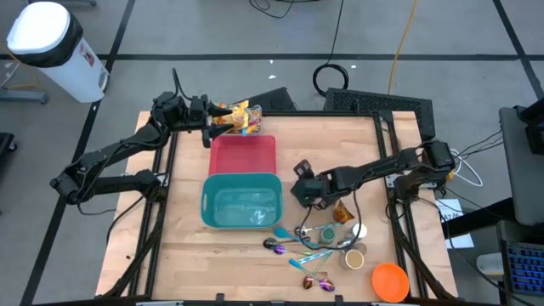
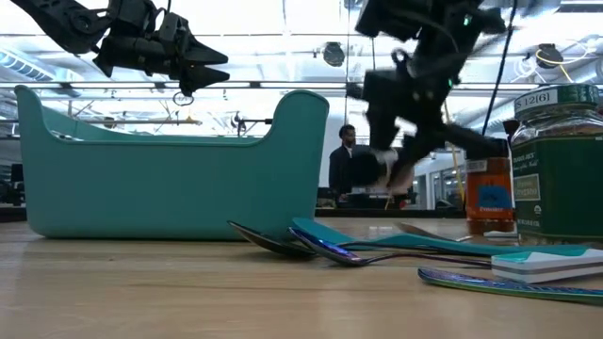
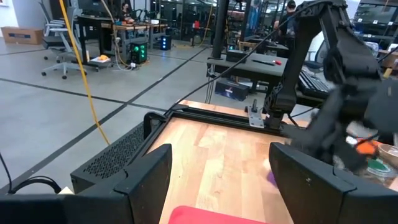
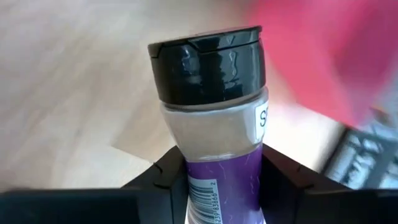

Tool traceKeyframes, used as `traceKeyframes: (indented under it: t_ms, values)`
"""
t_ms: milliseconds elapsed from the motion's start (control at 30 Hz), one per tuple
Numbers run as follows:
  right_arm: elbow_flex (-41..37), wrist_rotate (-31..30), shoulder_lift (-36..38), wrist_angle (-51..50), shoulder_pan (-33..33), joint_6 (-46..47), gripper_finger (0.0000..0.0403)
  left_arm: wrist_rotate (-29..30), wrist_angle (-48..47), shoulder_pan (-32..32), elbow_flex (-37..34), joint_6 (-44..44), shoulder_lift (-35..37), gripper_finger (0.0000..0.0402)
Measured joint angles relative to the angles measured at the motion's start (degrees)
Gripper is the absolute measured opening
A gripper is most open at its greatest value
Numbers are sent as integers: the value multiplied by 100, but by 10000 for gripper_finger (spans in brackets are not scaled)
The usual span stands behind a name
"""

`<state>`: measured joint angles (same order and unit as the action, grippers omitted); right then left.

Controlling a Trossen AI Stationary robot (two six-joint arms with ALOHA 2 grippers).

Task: Pick & Place Food Item
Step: Put the purple seasoning bottle into the red bin

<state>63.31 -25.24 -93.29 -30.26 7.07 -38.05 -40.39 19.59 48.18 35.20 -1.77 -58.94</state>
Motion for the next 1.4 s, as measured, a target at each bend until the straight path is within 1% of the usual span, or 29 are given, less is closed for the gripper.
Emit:
traceKeyframes:
  t_ms: [100,167,233,300,367,467,600,667,733,800,833,900,967,1033,1067,1133,1267,1400]
  values:
    - [0,-18,461,106,-139,412,130,0,1,-1,0,0,2,274]
    - [-1,27,761,241,-312,909,130,1,33,0,0,1,0,273]
    - [-1,300,1070,429,-574,1473,129,-1,124,0,0,1,0,274]
    - [-73,770,1336,883,-870,2116,129,0,242,0,0,2,0,273]
    - [-342,1320,1574,1662,-1158,2563,129,-3,310,0,0,-70,0,274]
    - [-1028,1925,1791,3323,-1495,2656,132,-1,301,0,0,-261,0,274]
    - [-1979,2259,1827,5578,-1790,2559,140,1,227,-81,0,-334,-22,274]
    - [-2266,2339,1833,6151,-1888,2668,141,12,159,-236,0,-471,-70,273]
    - [-2398,2400,1832,6260,-1976,2851,140,17,131,-453,33,-676,-106,274]
    - [-2469,2393,1828,6240,-2023,2987,138,26,55,-739,303,-620,-222,273]
    - [-2484,2387,1827,6235,-2030,3019,138,38,-103,-916,496,-493,-304,273]
    - [-2485,2382,1827,6256,-2030,3043,138,108,-759,-1251,985,-142,-500,273]
    - [-2485,2388,1831,6260,-2022,3126,139,477,-1531,-1616,1544,386,-750,273]
    - [-2485,2397,1829,6212,-2011,3251,141,969,-2165,-1979,2123,905,-1105,273]
    - [-2485,2396,1829,6174,-2011,3290,141,1203,-2427,-2123,2356,1105,-1282,273]
    - [-2485,2393,1829,6063,-2013,3370,141,1489,-2798,-2381,2764,1309,-1678,273]
    - [-2485,2390,1746,5951,-2013,3438,139,1622,-2892,-2776,3387,1355,-2366,273]
    - [-2485,2394,1709,5898,-2011,3441,140,1666,-2891,-3040,3772,1567,-2956,273]
